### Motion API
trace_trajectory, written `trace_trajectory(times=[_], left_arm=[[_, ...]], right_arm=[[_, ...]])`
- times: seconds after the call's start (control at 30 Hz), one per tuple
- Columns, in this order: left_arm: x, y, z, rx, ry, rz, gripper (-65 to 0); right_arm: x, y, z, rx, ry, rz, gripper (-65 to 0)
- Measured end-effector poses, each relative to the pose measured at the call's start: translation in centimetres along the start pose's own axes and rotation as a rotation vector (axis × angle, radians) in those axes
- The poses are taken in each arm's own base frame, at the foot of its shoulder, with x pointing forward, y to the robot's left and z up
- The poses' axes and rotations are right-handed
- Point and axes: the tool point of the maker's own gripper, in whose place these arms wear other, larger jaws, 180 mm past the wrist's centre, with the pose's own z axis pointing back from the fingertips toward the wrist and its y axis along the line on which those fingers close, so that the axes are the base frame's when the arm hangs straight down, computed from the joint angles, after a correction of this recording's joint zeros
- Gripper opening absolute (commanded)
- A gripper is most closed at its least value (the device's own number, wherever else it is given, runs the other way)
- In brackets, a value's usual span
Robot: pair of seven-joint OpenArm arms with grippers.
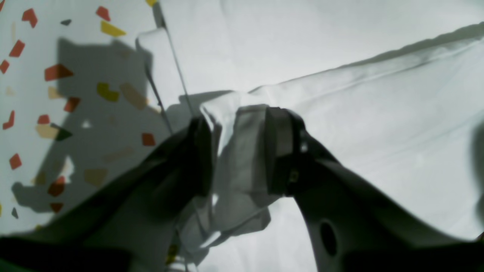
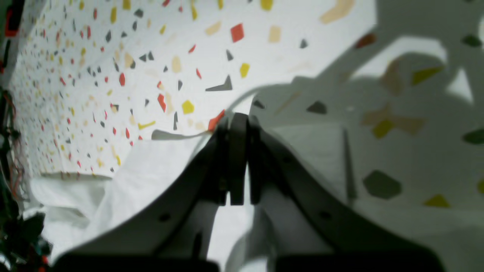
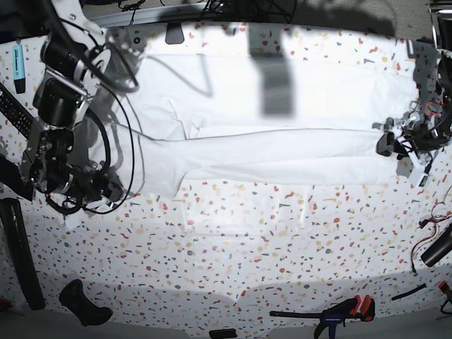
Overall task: Fold the T-shirt properly
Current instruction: 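Release the folded edge and regrasp the shirt near the collar, then hold the strip ends with both grippers and pull them taut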
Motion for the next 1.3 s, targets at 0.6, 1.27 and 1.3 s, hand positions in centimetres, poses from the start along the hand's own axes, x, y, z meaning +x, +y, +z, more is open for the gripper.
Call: trace_trajectory(times=[0.6, 1.27, 1.3], left_arm=[[0.0, 0.0, 0.0, 0.0, 0.0, 0.0, -43.2], [0.0, 0.0, 0.0, 0.0, 0.001, 0.0, -43.2], [0.0, 0.0, 0.0, 0.0, 0.001, 0.0, -43.2]], right_arm=[[2.7, -2.2, 4.1, 0.002, -0.011, -0.011, -35.9], [-1.2, -3.3, -0.7, -0.026, -0.012, -0.104, -36.2], [-1.1, -3.1, -0.7, -0.018, -0.008, -0.108, -37.3]])
